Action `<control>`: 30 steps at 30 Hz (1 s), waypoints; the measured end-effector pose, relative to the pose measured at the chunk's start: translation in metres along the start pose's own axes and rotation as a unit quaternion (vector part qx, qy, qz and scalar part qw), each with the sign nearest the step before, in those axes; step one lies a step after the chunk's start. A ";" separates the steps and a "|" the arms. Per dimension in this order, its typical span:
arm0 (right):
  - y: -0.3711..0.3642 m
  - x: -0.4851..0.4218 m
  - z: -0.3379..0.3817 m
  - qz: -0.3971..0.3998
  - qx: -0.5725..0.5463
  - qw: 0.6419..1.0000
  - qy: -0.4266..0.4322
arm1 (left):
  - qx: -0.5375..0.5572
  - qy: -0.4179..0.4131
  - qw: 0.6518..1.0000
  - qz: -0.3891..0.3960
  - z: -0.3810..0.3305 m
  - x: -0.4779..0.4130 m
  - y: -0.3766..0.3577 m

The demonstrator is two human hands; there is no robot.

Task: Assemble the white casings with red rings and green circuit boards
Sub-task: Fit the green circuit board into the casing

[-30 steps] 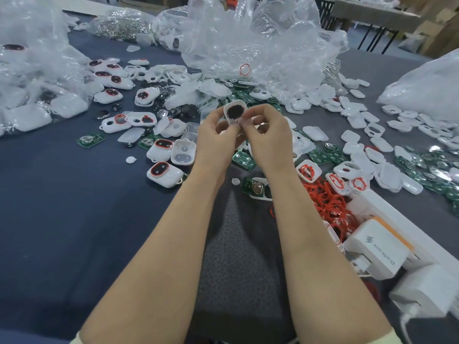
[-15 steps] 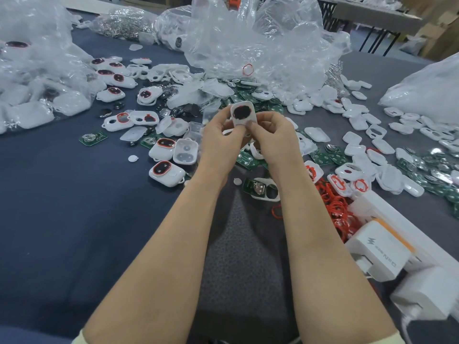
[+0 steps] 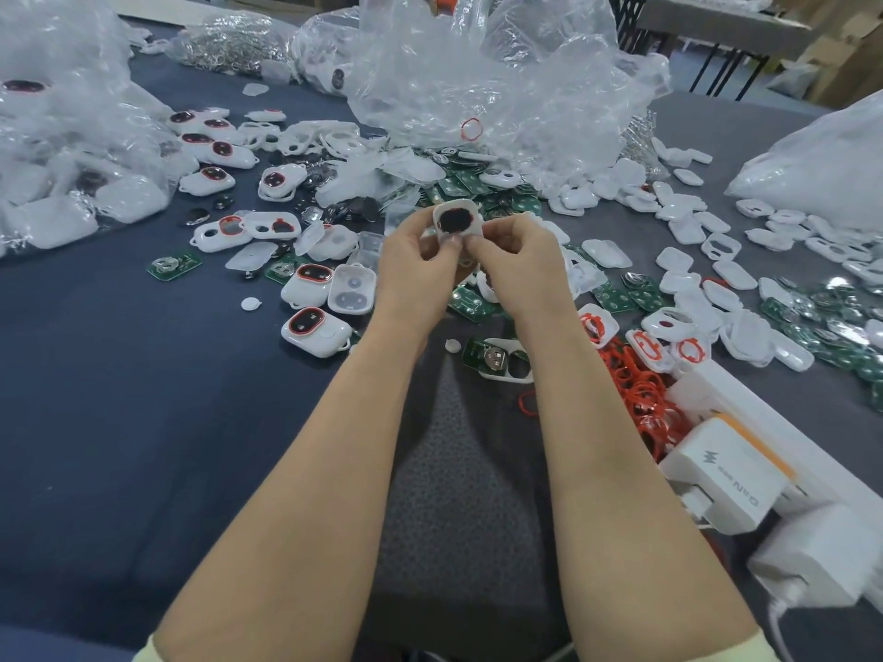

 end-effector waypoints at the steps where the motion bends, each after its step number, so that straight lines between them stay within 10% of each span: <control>1: 0.003 0.000 0.001 0.002 0.003 1.000 0.002 | -0.006 0.007 1.000 -0.015 0.000 -0.001 0.002; 6: 0.029 -0.002 0.004 -0.071 0.064 0.995 0.027 | 0.032 0.056 0.991 -0.117 -0.003 -0.008 0.019; 23: -0.038 0.016 -0.003 0.078 0.421 0.896 0.118 | 0.184 0.001 0.920 -0.346 -0.008 -0.016 0.035; 30: -0.019 0.007 0.000 0.052 0.213 0.975 0.042 | 0.155 0.048 0.952 -0.258 -0.005 -0.015 0.026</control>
Point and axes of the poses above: each hand's wrist, its own x-axis away from the middle knuckle, its own y-axis out of the back of the hand, z = x × y, the point moved 2 cm from there along -x, towards the middle knuckle, and after that the axes turned 14 degrees about -y, right-handed, at the moved point
